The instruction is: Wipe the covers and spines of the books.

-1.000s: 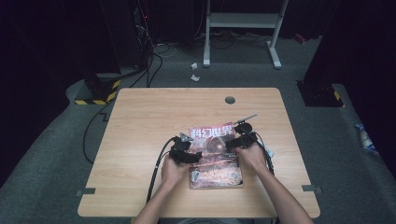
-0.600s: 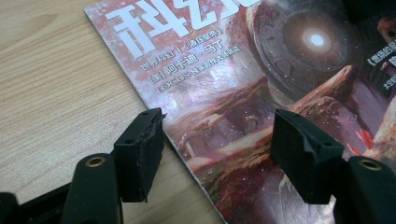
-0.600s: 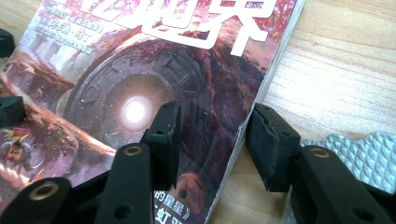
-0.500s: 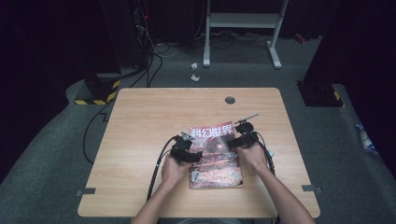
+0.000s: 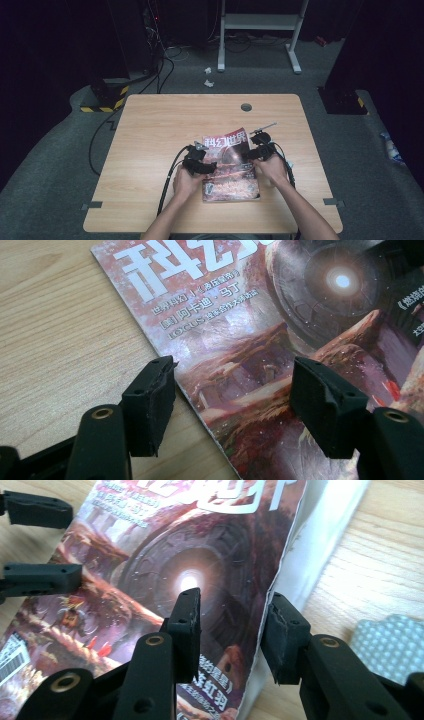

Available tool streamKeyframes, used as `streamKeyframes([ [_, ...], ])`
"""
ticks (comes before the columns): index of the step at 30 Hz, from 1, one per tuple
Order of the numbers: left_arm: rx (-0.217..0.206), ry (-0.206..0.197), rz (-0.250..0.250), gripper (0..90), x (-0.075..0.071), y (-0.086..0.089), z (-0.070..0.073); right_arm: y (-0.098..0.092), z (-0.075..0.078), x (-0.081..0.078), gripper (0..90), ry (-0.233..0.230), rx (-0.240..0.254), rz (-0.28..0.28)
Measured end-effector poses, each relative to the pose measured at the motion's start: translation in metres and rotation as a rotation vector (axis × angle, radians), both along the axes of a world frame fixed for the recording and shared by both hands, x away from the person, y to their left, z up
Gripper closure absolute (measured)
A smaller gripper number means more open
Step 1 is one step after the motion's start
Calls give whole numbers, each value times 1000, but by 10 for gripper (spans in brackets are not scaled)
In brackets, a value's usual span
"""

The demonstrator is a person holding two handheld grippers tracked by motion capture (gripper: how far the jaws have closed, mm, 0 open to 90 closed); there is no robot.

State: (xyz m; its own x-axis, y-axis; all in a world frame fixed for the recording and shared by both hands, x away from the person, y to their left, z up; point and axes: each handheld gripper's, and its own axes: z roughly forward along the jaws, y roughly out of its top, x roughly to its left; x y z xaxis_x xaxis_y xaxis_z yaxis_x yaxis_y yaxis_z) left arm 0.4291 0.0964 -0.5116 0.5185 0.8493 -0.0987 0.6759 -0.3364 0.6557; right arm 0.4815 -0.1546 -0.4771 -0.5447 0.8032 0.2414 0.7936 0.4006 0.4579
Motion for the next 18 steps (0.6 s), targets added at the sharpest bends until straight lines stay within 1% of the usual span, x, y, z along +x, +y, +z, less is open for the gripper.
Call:
streamKeyframes([
  [2,0,1,0,343,0,0,0,2,0,-1,635,2,8,12],
  [3,1,0,-1,343,0,0,0,3,-1,-1,642,11,15,24],
  [4,1,-1,-2,343,0,0,0,5,-2,-1,643,14,14,29],
  [5,0,-1,-1,342,0,0,0,8,-2,-2,647,14,5,21],
  [6,0,-1,-2,343,0,0,0,10,-3,-2,658,4,-7,31],
  [10,4,6,-4,341,2,0,1,10,-2,-2,755,1,-2,36],
  [11,1,6,-4,340,2,0,1,10,-1,-2,779,6,7,32],
  [12,-2,6,-8,338,2,1,0,9,-1,-2,799,-1,16,40],
  [14,-23,15,-15,317,2,2,0,9,1,-3,830,-5,32,42],
  [16,-40,26,-15,288,3,3,0,9,3,-4,849,-18,34,53],
  [18,-45,34,-19,273,3,4,1,9,5,-6,863,-34,42,62],
])
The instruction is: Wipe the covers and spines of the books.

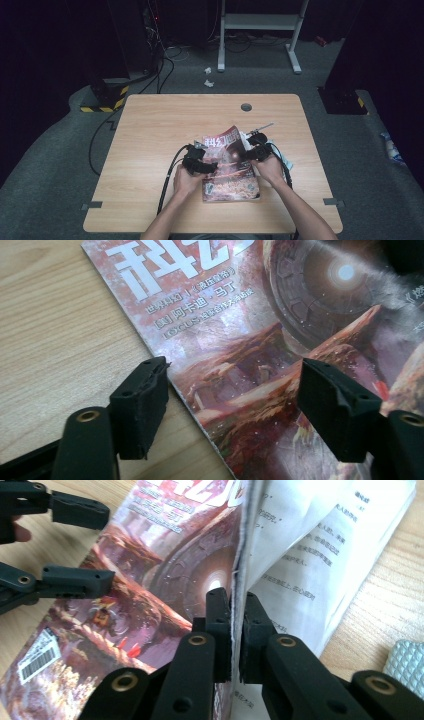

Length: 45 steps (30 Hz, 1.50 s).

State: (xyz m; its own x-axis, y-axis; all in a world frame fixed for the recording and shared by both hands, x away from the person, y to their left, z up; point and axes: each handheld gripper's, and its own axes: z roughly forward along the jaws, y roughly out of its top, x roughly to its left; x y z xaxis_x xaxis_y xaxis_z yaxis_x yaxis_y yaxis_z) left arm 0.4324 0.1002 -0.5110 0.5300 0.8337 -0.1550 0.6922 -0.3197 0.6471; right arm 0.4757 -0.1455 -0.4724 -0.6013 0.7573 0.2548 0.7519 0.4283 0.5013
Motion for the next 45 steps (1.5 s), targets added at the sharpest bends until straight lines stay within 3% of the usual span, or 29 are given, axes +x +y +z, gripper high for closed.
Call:
streamKeyframes([
  [10,-44,43,-26,168,1,6,0,2,14,-7,877,-36,35,21],
  [14,-41,45,-39,138,0,5,0,4,21,-7,878,-40,39,33],
  [30,-117,74,-60,29,2,8,-2,6,44,-14,879,-88,116,94],
  [40,-155,88,-69,28,3,9,-2,11,55,-22,879,-114,142,135],
  [45,-120,76,-42,169,2,13,0,8,50,-19,879,-103,147,129],
])
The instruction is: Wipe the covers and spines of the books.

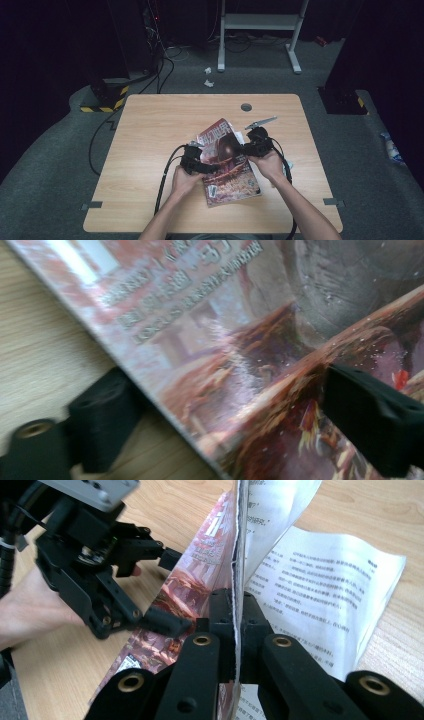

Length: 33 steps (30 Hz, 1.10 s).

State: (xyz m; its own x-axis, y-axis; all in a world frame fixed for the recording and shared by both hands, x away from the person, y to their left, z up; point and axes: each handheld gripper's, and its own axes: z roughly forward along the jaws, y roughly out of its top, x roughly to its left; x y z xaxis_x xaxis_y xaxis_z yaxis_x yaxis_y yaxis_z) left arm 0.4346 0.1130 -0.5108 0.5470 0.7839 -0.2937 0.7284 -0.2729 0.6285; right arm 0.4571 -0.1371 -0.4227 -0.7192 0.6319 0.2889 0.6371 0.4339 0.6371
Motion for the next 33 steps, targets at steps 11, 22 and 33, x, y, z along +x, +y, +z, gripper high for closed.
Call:
streamKeyframes([
  [11,38,-20,40,359,-1,2,1,0,-25,10,873,16,-56,-47],
  [22,76,-40,53,425,-2,1,2,-7,-46,19,718,32,-177,-136],
  [33,77,-38,58,429,-2,1,2,-38,-45,18,738,19,-227,-227],
])
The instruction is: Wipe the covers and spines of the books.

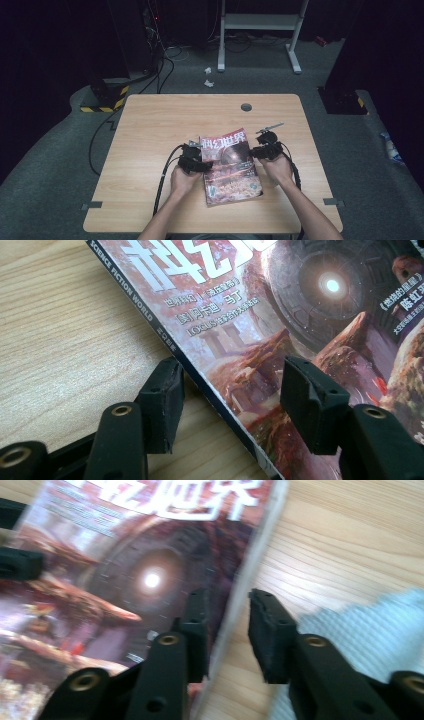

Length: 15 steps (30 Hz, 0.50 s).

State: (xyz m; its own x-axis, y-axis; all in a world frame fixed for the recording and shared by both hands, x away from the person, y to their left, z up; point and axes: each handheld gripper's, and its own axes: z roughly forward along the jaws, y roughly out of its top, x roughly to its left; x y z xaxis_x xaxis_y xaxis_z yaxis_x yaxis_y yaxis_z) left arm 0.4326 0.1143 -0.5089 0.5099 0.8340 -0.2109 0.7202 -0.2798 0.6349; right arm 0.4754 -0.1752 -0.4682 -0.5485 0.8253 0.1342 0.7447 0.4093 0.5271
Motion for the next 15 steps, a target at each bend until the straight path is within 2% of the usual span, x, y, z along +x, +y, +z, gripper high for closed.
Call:
streamKeyframes([
  [4,0,2,1,429,0,0,0,-4,-6,1,852,-7,-51,-17],
  [7,-1,2,2,428,0,0,0,0,-12,2,883,-2,-90,6],
  [10,-3,2,5,424,1,1,0,8,-17,1,894,20,-110,17],
  [11,-7,3,9,422,1,1,0,10,-19,1,895,14,-123,24],
  [13,-3,-3,9,415,2,1,0,9,-21,1,895,16,-120,31],
  [15,-8,-8,25,407,2,0,-1,8,-22,0,895,38,-103,24],
])
